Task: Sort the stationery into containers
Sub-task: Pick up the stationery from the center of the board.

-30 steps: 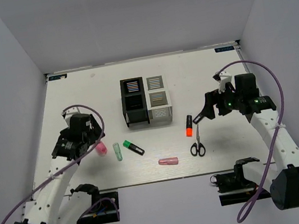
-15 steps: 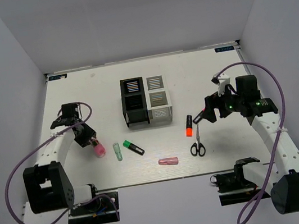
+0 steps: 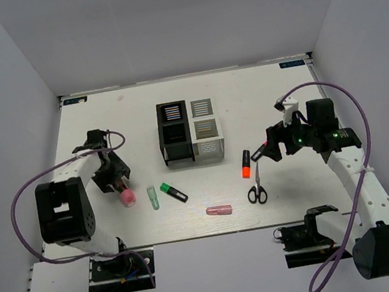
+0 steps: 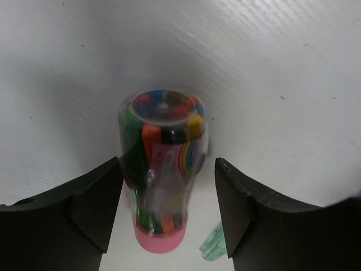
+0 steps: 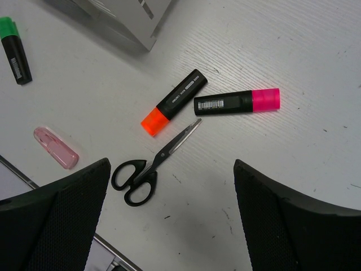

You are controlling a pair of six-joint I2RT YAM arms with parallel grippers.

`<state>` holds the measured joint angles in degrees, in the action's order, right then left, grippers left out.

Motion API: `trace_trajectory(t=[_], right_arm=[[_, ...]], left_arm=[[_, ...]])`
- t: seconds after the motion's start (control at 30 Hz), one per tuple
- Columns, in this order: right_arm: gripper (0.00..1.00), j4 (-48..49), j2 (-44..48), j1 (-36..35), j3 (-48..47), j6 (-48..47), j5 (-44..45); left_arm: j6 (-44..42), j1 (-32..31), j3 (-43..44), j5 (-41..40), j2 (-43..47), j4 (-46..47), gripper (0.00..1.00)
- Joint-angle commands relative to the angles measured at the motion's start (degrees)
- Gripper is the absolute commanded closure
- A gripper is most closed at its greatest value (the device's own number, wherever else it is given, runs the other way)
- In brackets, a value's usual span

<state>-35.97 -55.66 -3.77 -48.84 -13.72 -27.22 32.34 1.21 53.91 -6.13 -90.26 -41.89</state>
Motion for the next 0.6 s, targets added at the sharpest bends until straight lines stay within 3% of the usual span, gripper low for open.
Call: trace_trajectory(t=[0.0, 0.13, 0.23, 0.27, 0.37, 0.4, 0.43, 0.47, 0.53, 0.57], right_arm=[[0.09, 0.5, 0.7, 0.0, 0.8, -0.5, -0.5], [0.09, 0.1, 0.7, 0.0, 1.0, -0.8, -0.4], [0.09, 0.2, 0.8, 0.1, 1.0, -0.9, -0.4], [0.09, 0.1, 0.9, 0.0, 1.0, -0.9, -0.3], [0.09, 0.1, 0.8, 0.1, 1.1, -1.0, -0.4], [0.09, 0.1, 0.7, 0.1, 1.3, -1.0, -0.4], [0.15, 0.1, 0.8, 0.0, 1.2, -1.0, -0.8], [0.45, -0.2, 0.9, 0.0, 1.4, -1.3, -1.2], [0.86, 0.1, 0.5, 0.0, 1.2, -1.3, -2.5], [1.0, 0.2, 0.3, 0.0, 1.3, -1.3, -2.7]], left_arm=[[-2.1, 0.5, 2.1, -1.2, -2.4, 1.7, 0.25], [-3.0, 0.5, 3.2, -1.7, -5.0, 2.7, 0.3], [-3.4, 0.5, 3.7, -2.0, -5.8, 2.3, 0.64], [-3.6, 0.5, 3.7, -2.1, -5.9, 2.3, 0.82], [-4.5, 0.4, 4.0, -2.4, -3.2, 1.0, 0.99], [-4.7, 0.1, 4.8, -2.1, -2.4, 0.8, 0.99], [-4.9, -0.4, 5.1, -1.3, -1.7, 0.4, 0.99], [-5.0, -0.9, 6.5, -0.8, 0.2, -0.4, 0.99], [-5.3, -4.8, 12.0, 0.4, 2.5, -3.6, 0.99], [-5.4, -6.8, 13.9, 1.0, 2.7, -4.5, 0.99]])
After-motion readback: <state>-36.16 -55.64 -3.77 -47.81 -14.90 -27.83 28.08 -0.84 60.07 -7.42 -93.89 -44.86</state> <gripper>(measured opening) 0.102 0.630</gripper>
